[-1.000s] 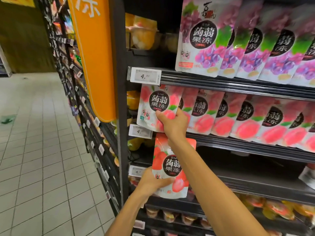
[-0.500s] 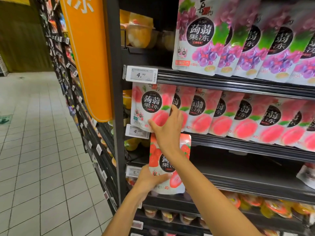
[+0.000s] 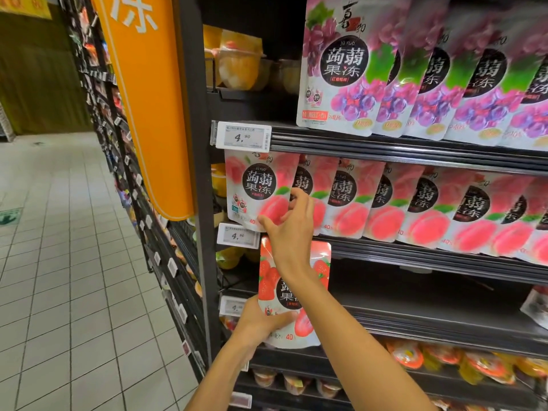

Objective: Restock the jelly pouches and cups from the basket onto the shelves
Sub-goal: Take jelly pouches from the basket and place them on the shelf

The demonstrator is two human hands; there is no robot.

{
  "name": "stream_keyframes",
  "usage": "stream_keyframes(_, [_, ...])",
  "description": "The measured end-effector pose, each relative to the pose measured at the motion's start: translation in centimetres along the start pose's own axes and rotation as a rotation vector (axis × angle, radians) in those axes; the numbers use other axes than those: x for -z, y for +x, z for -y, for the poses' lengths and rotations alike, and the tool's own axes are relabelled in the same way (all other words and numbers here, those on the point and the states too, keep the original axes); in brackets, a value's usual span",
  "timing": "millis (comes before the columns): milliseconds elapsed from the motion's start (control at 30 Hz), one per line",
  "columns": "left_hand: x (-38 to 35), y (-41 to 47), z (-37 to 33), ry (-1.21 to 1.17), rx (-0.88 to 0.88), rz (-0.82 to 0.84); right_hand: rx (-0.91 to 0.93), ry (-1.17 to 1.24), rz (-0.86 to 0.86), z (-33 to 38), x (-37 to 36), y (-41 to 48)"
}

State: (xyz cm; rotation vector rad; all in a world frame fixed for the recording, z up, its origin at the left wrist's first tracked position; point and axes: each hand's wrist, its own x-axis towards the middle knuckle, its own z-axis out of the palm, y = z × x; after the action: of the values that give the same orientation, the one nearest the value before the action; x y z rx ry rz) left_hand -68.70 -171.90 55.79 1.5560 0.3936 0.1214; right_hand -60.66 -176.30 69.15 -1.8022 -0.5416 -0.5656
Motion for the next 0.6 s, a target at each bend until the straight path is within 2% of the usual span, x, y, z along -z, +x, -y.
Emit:
stream_keyframes(133, [0.2, 0.1, 0.2, -0.014, -0.003, -0.007, -0.034, -0.009, -0.026, -0.1, -0.4, 0.1])
stream_keyframes(300, [0.0, 0.1, 0.6, -0.054, -0.049, 0.048, -0.063, 0.089, 0.000, -0.7, 0.9, -0.7])
stream_keyframes(467, [-1.8, 0.1, 0.5, -0.099, -0.085, 0.149, 0.030, -0.072, -0.116, -4.3, 6.1, -2.7])
stream_keyframes(600, [-5.5, 0.3, 0.5, -0.117, -0.078, 0.226, -0.056, -0.200, -0.259, -8.7, 11.9, -5.6])
